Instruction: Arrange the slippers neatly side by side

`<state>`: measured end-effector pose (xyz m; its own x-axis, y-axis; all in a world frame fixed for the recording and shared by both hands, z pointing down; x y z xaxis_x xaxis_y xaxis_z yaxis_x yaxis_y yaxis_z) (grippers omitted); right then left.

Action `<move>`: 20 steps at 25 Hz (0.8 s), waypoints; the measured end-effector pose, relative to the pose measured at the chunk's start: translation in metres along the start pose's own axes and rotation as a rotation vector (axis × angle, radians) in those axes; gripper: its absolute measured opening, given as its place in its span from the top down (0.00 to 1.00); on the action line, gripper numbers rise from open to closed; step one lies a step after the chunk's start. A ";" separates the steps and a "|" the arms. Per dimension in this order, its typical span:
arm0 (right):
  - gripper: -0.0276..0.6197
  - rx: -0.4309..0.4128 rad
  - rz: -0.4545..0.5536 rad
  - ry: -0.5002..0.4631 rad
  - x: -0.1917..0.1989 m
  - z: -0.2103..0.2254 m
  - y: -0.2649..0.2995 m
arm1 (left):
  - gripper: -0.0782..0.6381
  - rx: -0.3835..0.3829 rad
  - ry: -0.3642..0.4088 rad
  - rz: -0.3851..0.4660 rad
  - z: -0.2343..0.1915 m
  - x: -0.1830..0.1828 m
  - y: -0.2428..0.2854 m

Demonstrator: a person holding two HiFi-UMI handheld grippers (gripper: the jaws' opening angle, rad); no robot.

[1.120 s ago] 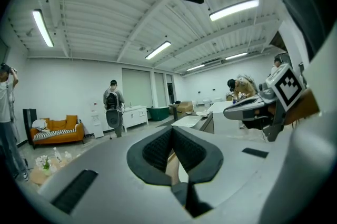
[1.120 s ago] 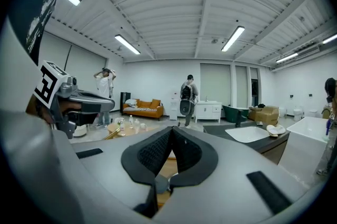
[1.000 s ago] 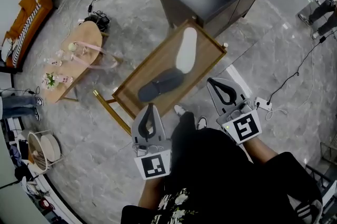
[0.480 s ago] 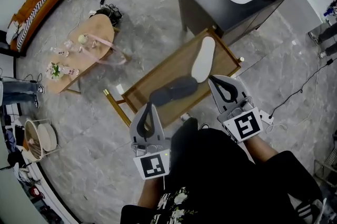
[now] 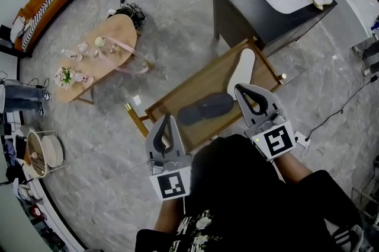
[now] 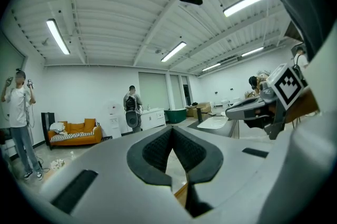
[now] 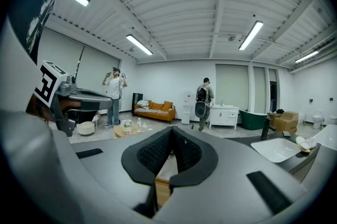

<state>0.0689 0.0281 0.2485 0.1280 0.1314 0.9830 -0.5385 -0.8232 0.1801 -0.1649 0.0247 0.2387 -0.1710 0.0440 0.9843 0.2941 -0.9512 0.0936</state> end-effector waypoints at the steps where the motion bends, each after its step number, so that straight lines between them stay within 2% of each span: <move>1: 0.96 0.000 0.003 -0.003 -0.001 0.000 0.003 | 0.89 -0.005 0.002 0.002 -0.002 0.001 0.002; 6: 0.96 -0.017 -0.008 -0.029 0.002 0.012 0.007 | 0.89 -0.024 0.057 -0.013 -0.002 0.002 0.004; 9: 0.96 -0.044 -0.013 -0.027 0.002 0.017 0.014 | 0.89 -0.052 0.045 -0.030 -0.003 0.002 0.004; 13: 0.96 -0.127 -0.008 -0.038 -0.001 0.021 0.030 | 0.89 -0.132 0.041 -0.033 -0.006 0.001 0.004; 16: 0.96 -0.191 -0.010 -0.052 -0.005 0.026 0.040 | 0.89 -0.195 0.007 -0.037 -0.002 -0.002 0.006; 20: 0.96 -0.263 0.006 -0.060 -0.014 0.035 0.050 | 0.89 -0.251 -0.001 -0.047 0.006 -0.008 0.007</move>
<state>0.0688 -0.0343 0.2423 0.1690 0.0878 0.9817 -0.7360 -0.6513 0.1849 -0.1558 0.0198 0.2325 -0.1781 0.0899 0.9799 0.0433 -0.9941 0.0990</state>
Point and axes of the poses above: the fingertips, and each gripper's own axes: y forward along the fingers, z to its right, x out of its underside, the point moved 7 cm from there along -y, backward along the fingers, and after that the axes turned 12 degrees about -x, right-handed, at the moved point
